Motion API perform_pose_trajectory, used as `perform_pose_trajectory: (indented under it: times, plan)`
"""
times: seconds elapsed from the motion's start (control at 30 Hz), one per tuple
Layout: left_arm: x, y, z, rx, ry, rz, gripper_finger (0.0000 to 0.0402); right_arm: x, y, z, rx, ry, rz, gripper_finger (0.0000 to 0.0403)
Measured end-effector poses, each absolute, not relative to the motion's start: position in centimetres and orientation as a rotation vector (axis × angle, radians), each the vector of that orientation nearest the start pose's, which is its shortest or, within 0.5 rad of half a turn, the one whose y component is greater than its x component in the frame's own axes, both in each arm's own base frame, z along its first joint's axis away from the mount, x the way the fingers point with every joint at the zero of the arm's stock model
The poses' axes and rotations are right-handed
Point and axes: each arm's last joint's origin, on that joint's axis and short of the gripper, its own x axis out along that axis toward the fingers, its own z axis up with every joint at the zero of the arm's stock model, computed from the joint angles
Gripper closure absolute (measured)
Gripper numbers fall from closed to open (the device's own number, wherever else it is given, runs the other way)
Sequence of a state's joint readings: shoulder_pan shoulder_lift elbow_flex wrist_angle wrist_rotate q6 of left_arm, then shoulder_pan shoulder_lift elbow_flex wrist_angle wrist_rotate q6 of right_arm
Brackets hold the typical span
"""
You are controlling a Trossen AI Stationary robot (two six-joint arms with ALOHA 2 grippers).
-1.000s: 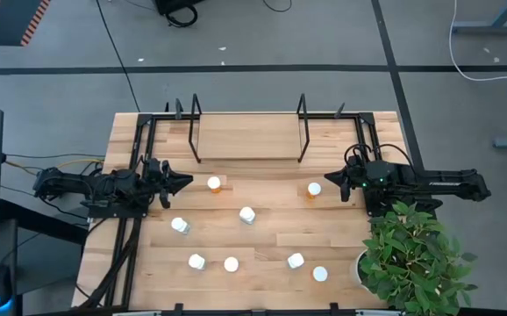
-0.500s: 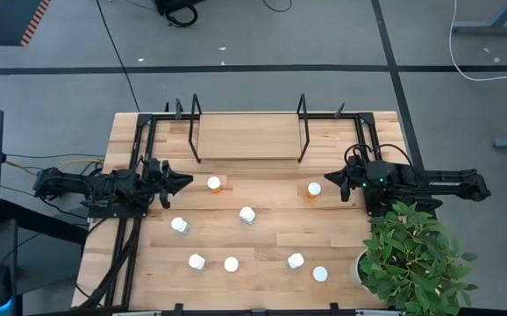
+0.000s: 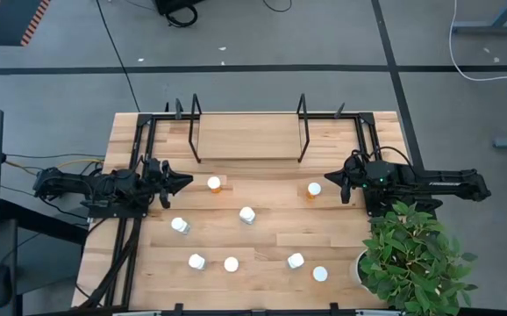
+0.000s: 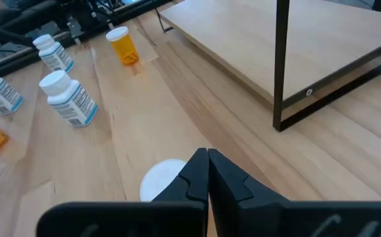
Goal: Pick and place medicine bottles onto shelf by color
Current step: Put the orange pill bottle on the shelf
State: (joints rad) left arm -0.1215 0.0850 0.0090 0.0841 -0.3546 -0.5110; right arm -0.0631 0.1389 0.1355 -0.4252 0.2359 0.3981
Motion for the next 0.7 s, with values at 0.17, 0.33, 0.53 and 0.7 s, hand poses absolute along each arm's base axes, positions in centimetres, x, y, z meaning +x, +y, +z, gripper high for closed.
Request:
perform_pose_trajectory:
  times: [0.17,0.33,0.53,0.7]
  plan:
    - [10.1,-0.2,16.8,-0.511,-0.071,0.226,0.0344,9.0,-1.2,15.9,0.353,0.364,-0.374,0.0395]
    - [10.1,-0.1,17.5,-0.519,-0.137,0.227,0.0336,9.0,-1.2,15.9,0.354,0.363,-0.375,0.0395]
    - [10.1,-0.1,17.7,-0.413,-0.145,0.229,0.0307,9.3,-1.3,16.6,0.422,0.276,-0.374,0.0395]
    - [10.0,-0.1,18.4,-0.308,-0.193,0.228,0.0249,9.6,-1.3,17.6,0.463,0.165,-0.365,0.0395]
